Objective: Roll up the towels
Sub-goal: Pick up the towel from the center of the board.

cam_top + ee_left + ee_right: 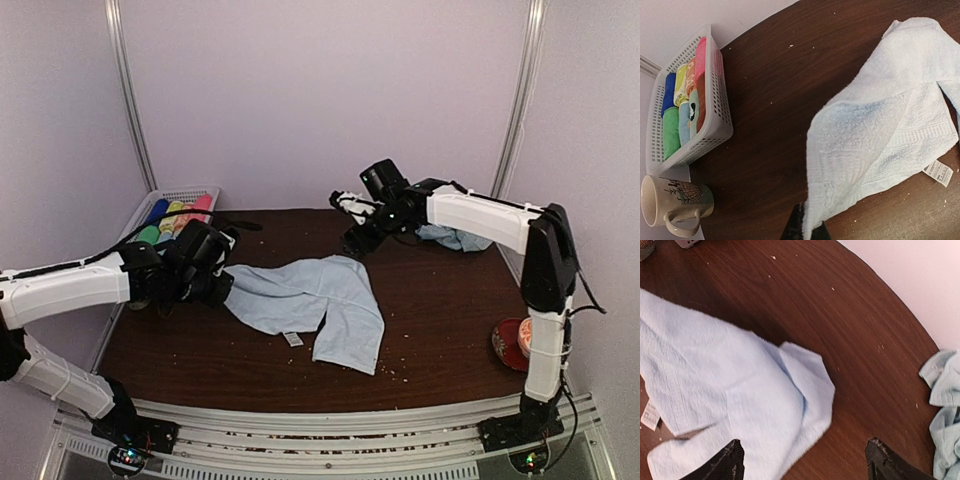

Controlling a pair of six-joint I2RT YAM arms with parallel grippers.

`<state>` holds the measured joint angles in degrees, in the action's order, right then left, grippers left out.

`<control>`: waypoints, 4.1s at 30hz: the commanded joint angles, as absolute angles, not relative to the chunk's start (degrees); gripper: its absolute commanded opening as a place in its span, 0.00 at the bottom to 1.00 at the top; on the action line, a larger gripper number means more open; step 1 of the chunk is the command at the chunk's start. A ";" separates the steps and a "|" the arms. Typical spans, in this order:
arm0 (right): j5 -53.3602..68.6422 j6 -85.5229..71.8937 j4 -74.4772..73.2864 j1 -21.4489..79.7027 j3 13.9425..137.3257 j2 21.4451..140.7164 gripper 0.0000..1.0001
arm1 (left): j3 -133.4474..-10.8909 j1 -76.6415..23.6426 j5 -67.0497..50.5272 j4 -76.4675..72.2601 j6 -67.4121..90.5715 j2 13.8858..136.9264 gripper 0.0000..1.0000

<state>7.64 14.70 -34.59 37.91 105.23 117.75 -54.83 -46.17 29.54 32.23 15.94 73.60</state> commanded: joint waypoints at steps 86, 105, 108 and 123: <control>17.77 18.56 -42.34 15.77 68.59 98.80 0.65 | -49.02 -37.91 33.08 26.02 12.84 60.66 0.00; 29.25 27.34 -43.71 13.01 71.29 106.74 0.74 | -49.21 -37.83 31.85 25.62 12.61 61.07 0.00; 29.71 28.93 -44.02 13.01 72.37 107.02 0.74 | -49.22 -37.71 31.68 25.49 12.57 61.33 0.00; 35.56 41.42 -56.43 13.45 78.99 113.70 0.57 | -49.31 -36.74 30.23 25.33 12.57 61.11 0.00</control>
